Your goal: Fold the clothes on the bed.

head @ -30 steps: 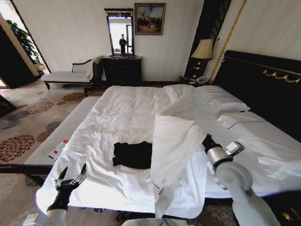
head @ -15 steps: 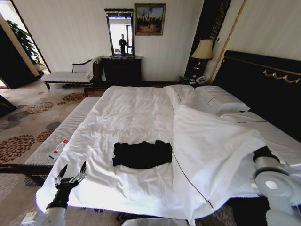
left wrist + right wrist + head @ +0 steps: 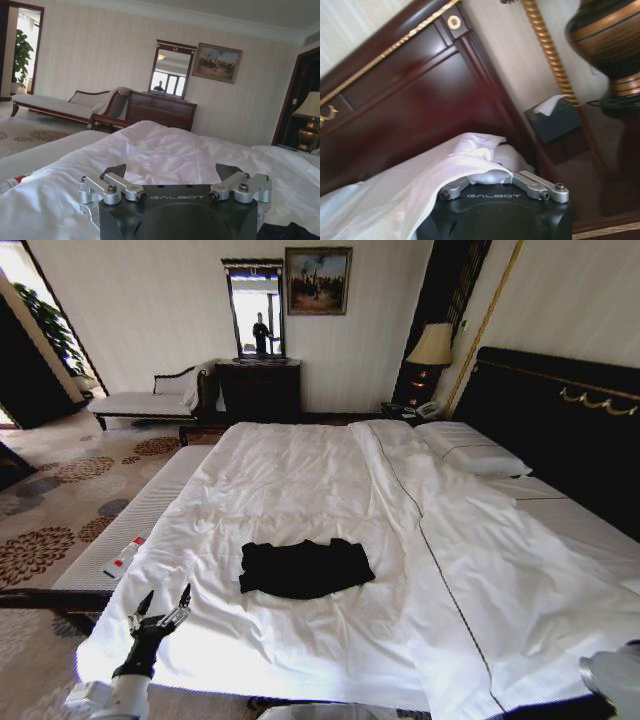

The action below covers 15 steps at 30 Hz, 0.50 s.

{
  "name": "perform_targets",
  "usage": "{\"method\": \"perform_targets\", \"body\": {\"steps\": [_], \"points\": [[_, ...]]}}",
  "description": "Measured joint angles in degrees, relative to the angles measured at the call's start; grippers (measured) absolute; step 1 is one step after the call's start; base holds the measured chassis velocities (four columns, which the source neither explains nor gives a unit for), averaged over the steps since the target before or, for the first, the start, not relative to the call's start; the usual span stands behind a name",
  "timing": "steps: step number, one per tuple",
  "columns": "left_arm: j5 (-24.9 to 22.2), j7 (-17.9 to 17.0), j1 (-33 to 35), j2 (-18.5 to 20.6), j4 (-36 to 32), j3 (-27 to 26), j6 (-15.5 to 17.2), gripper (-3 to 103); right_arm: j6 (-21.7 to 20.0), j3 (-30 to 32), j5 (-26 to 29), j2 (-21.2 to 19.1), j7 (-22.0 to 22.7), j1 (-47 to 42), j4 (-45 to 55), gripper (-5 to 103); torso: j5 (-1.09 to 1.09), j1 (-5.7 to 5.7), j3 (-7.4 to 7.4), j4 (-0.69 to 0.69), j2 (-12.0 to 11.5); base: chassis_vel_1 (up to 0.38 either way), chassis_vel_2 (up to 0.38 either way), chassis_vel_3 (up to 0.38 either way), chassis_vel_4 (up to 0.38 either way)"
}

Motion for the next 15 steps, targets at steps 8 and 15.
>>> {"method": "perform_targets", "body": {"steps": [8,15], "points": [[-1.5,-0.1,-1.9,1.8,2.6,0.5,0.5,100,3.9,-3.8,-6.5,-1.0,-3.8,4.3,-18.6,1,-0.01,0.01,0.0,-0.02,0.0,0.0,0.0,0.0,0.0],[-2.9,-0.1,-2.1,3.0,3.9,-0.4,0.5,100,4.0,-7.0,-10.0,-2.8,-8.0,6.8,-26.4,5,-0.04,0.0,0.0,-0.09,0.0,0.0,0.0,0.0,0.0]]}}
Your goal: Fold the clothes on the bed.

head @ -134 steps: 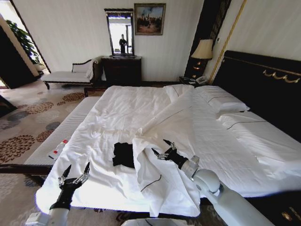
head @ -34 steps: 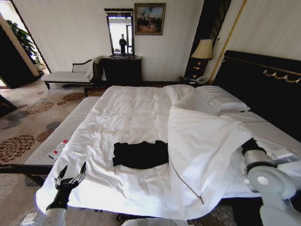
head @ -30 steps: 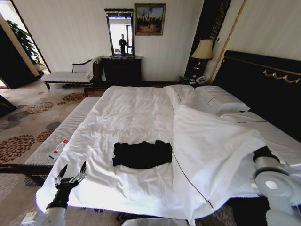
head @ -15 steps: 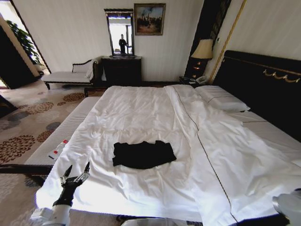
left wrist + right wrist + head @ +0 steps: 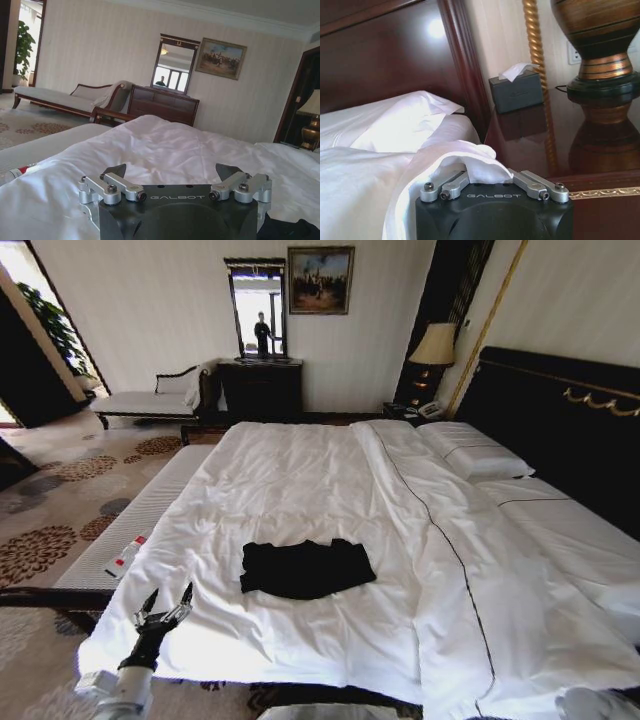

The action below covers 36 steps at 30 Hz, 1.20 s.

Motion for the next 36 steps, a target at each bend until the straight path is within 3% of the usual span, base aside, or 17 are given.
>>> {"method": "perform_targets", "body": {"steps": [2,4,7,10,11,13,16,21,23,25,28,29,33,35,36], "points": [[-0.4,0.0,0.0,0.3,0.3,-0.3,0.0,100,-0.8,-1.5,-2.5,0.0,-0.6,0.5,-0.7,16,0.0,0.0,0.0,0.0,0.0,0.0,0.0,0.0,0.0],[-0.5,0.0,0.0,0.4,0.3,-0.5,0.0,100,-1.4,-2.2,-3.9,0.3,-0.7,0.7,-0.7,16,0.0,0.0,0.0,0.01,0.0,0.0,0.0,0.0,0.0],[-0.9,0.0,0.1,0.6,0.3,-0.7,0.0,100,-2.8,-4.3,-9.0,1.4,-0.7,1.3,-1.1,32,0.01,0.0,0.0,0.04,0.0,0.0,0.0,0.0,0.0],[-0.9,-0.1,0.1,0.6,0.2,-0.8,0.0,100,-3.5,-5.2,-11.5,1.5,-0.6,1.5,-1.9,37,0.01,0.0,0.0,0.05,0.0,0.0,0.0,0.0,0.0],[-0.9,-0.1,0.1,0.4,0.0,-0.8,0.1,100,-3.8,-5.9,-14.1,1.3,-0.6,1.7,-3.2,48,0.02,0.0,0.0,0.05,0.0,0.0,0.0,0.0,0.0],[-0.8,-0.1,0.1,0.3,-0.1,-0.7,0.1,100,-3.9,-6.3,-15.3,1.1,-0.6,1.9,-4.1,48,0.03,0.0,0.0,0.05,0.0,0.0,0.0,0.0,0.0],[-0.1,-0.1,0.2,-0.6,-0.2,-0.2,0.1,100,-3.9,-7.1,-19.8,-0.7,-1.1,2.9,-7.8,65,0.03,0.0,0.0,0.06,0.0,0.0,0.0,0.0,0.0],[0.6,-0.1,0.5,-1.4,-0.1,0.1,0.0,100,-2.2,-7.2,-21.8,-2.7,-2.6,4.0,-11.4,81,0.03,0.0,0.0,0.06,0.0,0.0,0.0,0.0,0.0],[0.7,-0.1,0.5,-1.8,0.1,0.1,-0.2,100,-0.8,-7.0,-21.3,-3.2,-5.0,4.1,-11.8,95,0.04,0.0,0.0,0.05,0.0,0.0,0.0,0.0,0.0],[0.8,0.0,0.5,-2.0,0.2,0.1,-0.2,100,-0.2,-7.0,-20.8,-3.3,-6.5,4.1,-11.8,94,0.04,0.0,0.0,0.05,0.0,0.0,0.0,0.0,0.0],[1.1,0.0,0.5,-2.6,0.3,0.1,-0.3,100,0.7,-6.9,-20.1,-3.7,-9.0,4.3,-11.7,84,0.04,0.0,0.0,0.05,0.0,0.0,0.0,0.0,0.0],[1.1,0.0,0.5,-2.6,0.3,0.1,-0.3,100,0.7,-6.9,-20.1,-3.7,-9.0,4.3,-11.7,84,0.04,0.0,0.0,0.05,0.0,0.0,0.0,0.0,0.0],[1.6,0.0,0.6,-3.3,0.0,0.2,-0.4,100,1.0,-6.4,-15.8,-4.3,-8.7,4.9,-12.0,62,0.03,0.0,0.0,0.08,0.0,0.0,0.0,0.0,0.0],[1.7,0.0,0.7,-3.4,-0.1,0.2,-0.4,100,0.8,-6.2,-14.4,-4.4,-8.4,5.0,-12.1,62,0.04,0.0,0.0,0.07,0.0,0.0,0.0,0.0,0.0],[1.8,0.0,0.7,-3.4,-0.3,0.2,-0.4,100,0.5,-5.9,-12.0,-4.6,-7.9,5.1,-12.4,57,0.03,0.0,0.0,0.06,0.0,0.0,0.0,0.0,0.0]]}}
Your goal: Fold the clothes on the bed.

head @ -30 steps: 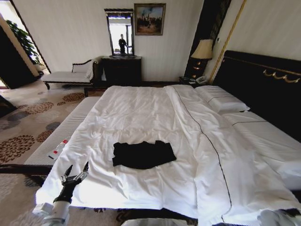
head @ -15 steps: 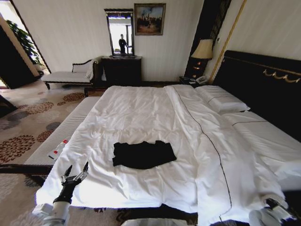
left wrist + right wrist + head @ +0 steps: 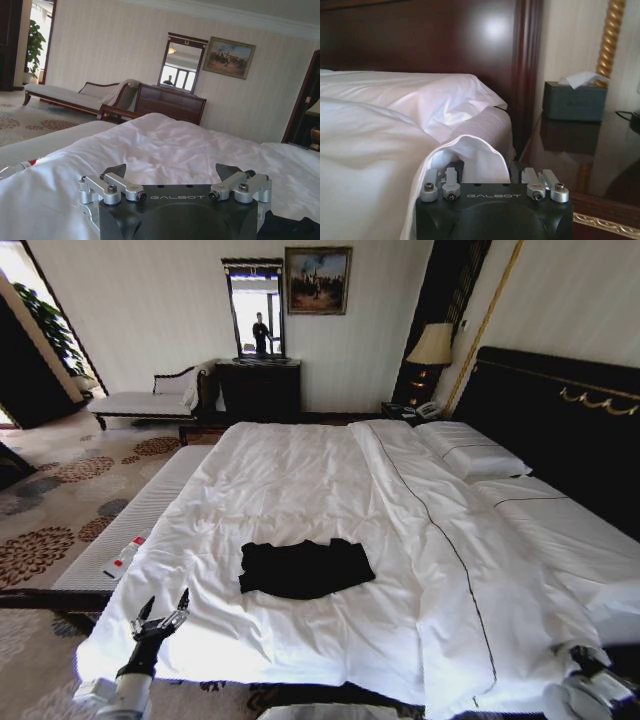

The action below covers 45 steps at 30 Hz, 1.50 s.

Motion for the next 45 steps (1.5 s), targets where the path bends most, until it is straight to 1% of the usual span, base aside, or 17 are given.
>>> {"method": "perform_targets", "body": {"steps": [1,2,5,6,7,9,12,14,17,25,34,37,38,39,42,44,45], "points": [[0.0,0.0,0.0,0.0,-0.1,0.0,0.0,100,-0.3,0.2,2.3,-0.3,0.4,0.1,-0.5,52,0.0,0.0,0.0,-0.01,0.0,0.0,0.0,0.0,0.0],[0.0,0.0,0.0,0.0,-0.1,0.0,0.0,100,-0.3,0.2,2.3,-0.3,0.4,0.1,-0.5,52,0.0,0.0,0.0,-0.01,0.0,0.0,0.0,0.0,0.0],[0.1,0.0,0.2,0.0,-0.4,-0.1,0.1,100,-0.9,1.1,6.5,-1.4,1.2,0.3,-1.9,36,0.0,0.0,0.0,0.01,0.0,0.0,0.0,0.0,0.0],[0.1,0.0,0.3,0.0,-0.5,-0.1,0.1,100,-1.2,1.7,7.7,-1.9,1.8,0.3,-2.5,36,0.01,0.0,0.0,0.0,0.0,0.0,0.0,0.0,0.0],[0.2,0.0,0.4,0.0,-0.5,-0.1,0.1,100,-1.5,2.3,8.8,-2.3,2.4,0.3,-2.9,24,0.01,0.0,0.0,0.0,0.0,0.0,0.0,0.0,0.0],[0.2,0.0,0.4,0.0,-0.5,-0.2,0.1,100,-1.7,2.6,9.4,-2.5,2.8,0.3,-3.1,24,0.01,0.0,0.0,0.0,0.0,0.0,0.0,0.0,0.0],[0.2,0.0,0.5,0.2,-0.6,-0.2,0.1,100,-4.1,4.6,13.0,-3.5,5.7,0.3,-4.0,9,0.0,0.0,0.0,0.01,0.0,0.0,0.0,0.0,0.0],[0.1,0.0,0.5,0.2,-0.7,-0.2,0.1,100,-4.4,5.0,13.4,-3.7,6.1,0.3,-4.3,9,0.0,0.0,0.0,0.02,0.0,0.0,0.0,0.0,0.0],[-0.1,0.0,0.6,0.4,-0.9,-0.4,0.1,100,-4.8,6.9,13.5,-4.7,6.2,0.5,-6.5,1,0.01,0.0,0.0,0.02,0.0,0.0,0.0,0.0,0.0],[-0.7,0.0,0.8,1.0,-1.0,-0.6,0.0,100,-4.8,9.5,12.0,-5.3,5.9,0.4,-9.2,0,0.02,0.0,0.0,0.03,0.0,0.0,0.0,0.0,0.0],[-0.9,0.0,0.8,1.4,-1.0,-0.6,0.0,100,-3.6,10.3,9.0,-3.3,6.4,-1.4,-6.4,-1,0.0,0.0,0.0,-0.01,0.0,0.0,0.0,0.0,0.0],[-0.9,0.0,0.8,1.6,-0.9,-0.6,-0.1,100,-2.5,11.3,3.2,-2.2,7.3,-2.7,-3.5,15,0.01,0.0,0.0,-0.05,0.0,0.0,0.0,0.0,0.0],[-0.9,0.0,0.8,1.8,-0.8,-0.7,-0.1,100,-3.2,12.1,-1.2,-1.7,9.7,-3.3,-1.6,20,0.01,0.0,0.0,-0.03,0.0,0.0,0.0,0.0,0.0],[-0.9,0.0,0.8,1.8,-0.8,-0.7,-0.1,100,-3.2,12.1,-1.2,-1.7,9.7,-3.3,-1.6,20,0.01,0.0,0.0,-0.03,0.0,0.0,0.0,0.0,0.0],[-1.0,-0.1,0.9,1.9,-0.9,-0.7,-0.1,100,-8.6,14.2,-9.9,-1.6,16.6,-5.1,2.1,37,0.0,0.0,0.0,0.05,0.0,0.0,0.0,0.0,0.0],[-1.0,-0.1,1.0,1.9,-0.9,-0.7,-0.1,100,-9.8,14.4,-10.7,-1.7,17.9,-5.6,2.8,37,0.01,0.0,0.0,0.05,0.0,0.0,0.0,0.0,0.0],[-1.0,-0.1,0.9,1.9,-1.0,-0.7,-0.1,100,-11.9,14.8,-11.1,-1.9,19.6,-6.9,4.5,42,0.01,0.0,0.0,0.04,0.0,0.0,0.0,0.0,0.0]]}}
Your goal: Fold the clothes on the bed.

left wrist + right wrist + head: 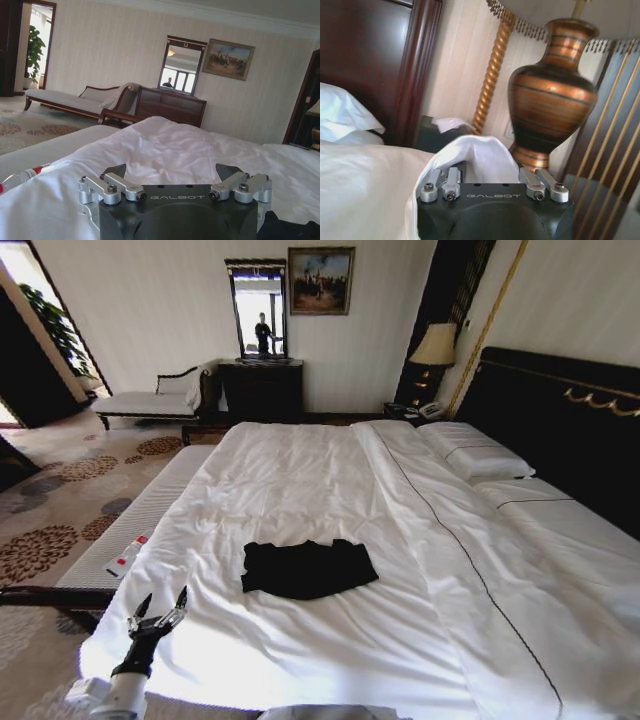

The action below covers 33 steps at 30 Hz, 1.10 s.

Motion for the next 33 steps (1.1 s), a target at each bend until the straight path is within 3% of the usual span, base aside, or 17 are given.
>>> {"method": "perform_targets", "body": {"steps": [2,4,6,11,13,15,20,23,27,33], "points": [[0.0,0.0,-0.3,-0.1,0.0,0.3,0.0,100,-3.5,0.5,0.8,0.2,1.6,-3.8,4.4,54,-0.01,0.0,0.0,-0.01,0.0,0.0,0.0,0.0,0.0],[0.0,0.0,-0.4,-0.2,0.0,0.5,0.0,100,-4.4,0.6,1.2,0.4,2.0,-5.0,5.8,54,-0.02,0.0,0.0,-0.01,0.0,0.0,0.0,0.0,0.0],[0.1,-0.1,-1.3,-0.9,0.0,1.2,0.1,100,-7.1,0.7,2.1,1.8,3.9,-10.1,11.3,65,-0.04,0.0,0.0,-0.1,0.0,0.0,0.0,0.0,0.0],[0.3,-0.1,-2.5,-1.7,0.8,2.3,0.0,100,-9.0,-1.2,1.6,4.3,8.1,-14.4,15.7,86,-0.06,-0.02,-0.01,-0.12,0.0,0.0,0.0,0.0,0.0],[0.3,0.0,-2.7,-1.8,1.0,2.5,-0.2,100,-9.4,-1.6,1.6,4.9,9.1,-15.0,16.3,86,-0.04,-0.02,-0.01,-0.08,0.0,0.0,0.0,0.0,0.0],[0.3,0.1,-3.1,-2.0,1.8,2.7,-0.7,100,-11.3,-2.7,2.2,6.8,12.7,-17.7,18.3,96,-0.02,-0.02,0.0,-0.1,0.0,0.0,0.0,0.0,0.0],[0.1,0.2,-4.0,-1.9,2.6,2.7,-0.9,100,-11.5,-1.8,1.4,8.6,17.4,-20.8,21.6,100,-0.03,-0.02,0.0,-0.08,0.0,0.0,0.0,0.0,0.0],[-0.1,0.2,-4.3,-1.8,2.6,2.7,-0.9,100,-11.5,-0.1,2.1,10.1,18.1,-22.4,25.9,100,-0.03,-0.02,0.0,-0.11,0.0,0.0,0.0,0.0,0.0],[-0.1,0.2,-4.0,-1.8,2.3,2.9,-0.9,100,-9.7,2.4,3.4,10.7,17.4,-23.1,31.8,100,-0.03,-0.02,0.0,-0.04,0.0,0.0,0.0,0.0,0.0],[0.1,0.2,-2.4,-2.0,0.7,2.5,-1.0,100,-0.7,4.4,2.4,9.4,8.7,-20.2,36.6,100,-0.03,-0.01,0.0,-0.02,0.0,0.0,0.0,0.0,0.0]]}}
